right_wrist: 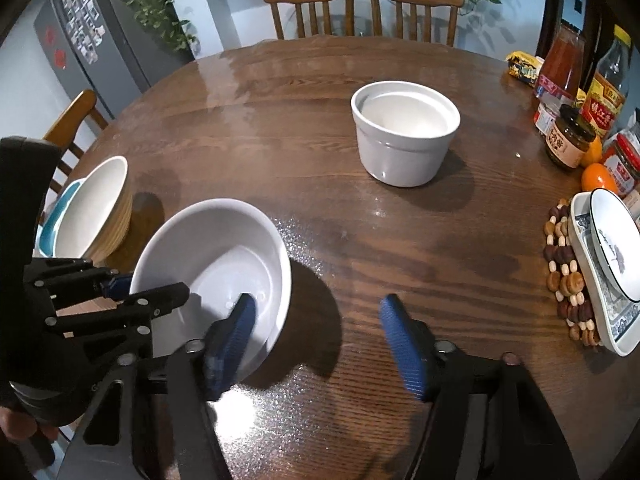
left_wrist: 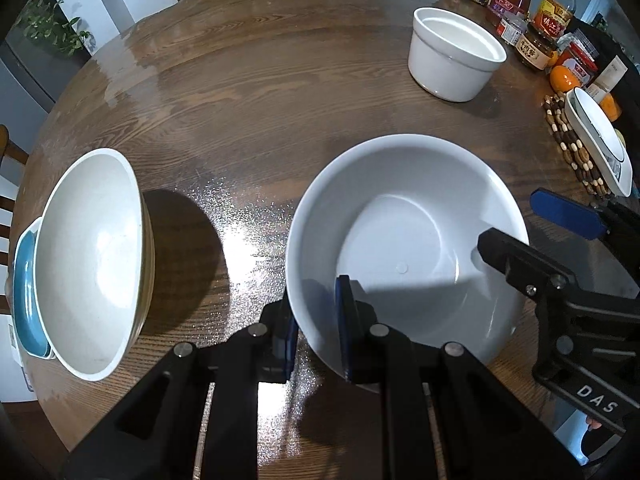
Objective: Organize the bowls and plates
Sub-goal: 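Lift the smaller white bowl and carry it toward the stacked dishes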
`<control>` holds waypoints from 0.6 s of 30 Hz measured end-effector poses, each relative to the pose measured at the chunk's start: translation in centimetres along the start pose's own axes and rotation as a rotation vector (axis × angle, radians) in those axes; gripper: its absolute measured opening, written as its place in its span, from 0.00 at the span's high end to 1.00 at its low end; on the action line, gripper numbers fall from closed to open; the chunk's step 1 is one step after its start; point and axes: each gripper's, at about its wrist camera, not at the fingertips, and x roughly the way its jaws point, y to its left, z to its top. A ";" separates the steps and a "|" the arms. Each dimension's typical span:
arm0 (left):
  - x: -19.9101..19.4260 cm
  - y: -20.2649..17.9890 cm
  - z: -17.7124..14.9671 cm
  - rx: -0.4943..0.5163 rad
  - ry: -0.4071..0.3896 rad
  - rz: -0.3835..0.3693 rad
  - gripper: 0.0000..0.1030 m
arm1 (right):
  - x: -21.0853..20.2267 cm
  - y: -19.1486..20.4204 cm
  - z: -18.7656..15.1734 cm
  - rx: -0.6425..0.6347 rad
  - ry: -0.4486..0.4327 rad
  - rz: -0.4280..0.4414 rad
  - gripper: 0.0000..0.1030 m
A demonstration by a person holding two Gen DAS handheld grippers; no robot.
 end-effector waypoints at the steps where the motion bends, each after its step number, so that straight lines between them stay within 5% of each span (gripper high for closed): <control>1: -0.1 0.1 -0.2 0.000 -0.001 -0.001 0.85 | 0.0 0.1 -0.1 0.000 0.001 -0.002 0.42; 10: -0.5 0.4 -0.5 0.005 -0.011 -0.013 0.85 | 0.1 0.8 -0.4 -0.017 0.003 0.005 0.73; 18: -0.6 0.6 -0.6 0.003 -0.013 -0.015 0.85 | 0.1 1.1 -0.3 -0.026 0.002 0.006 0.78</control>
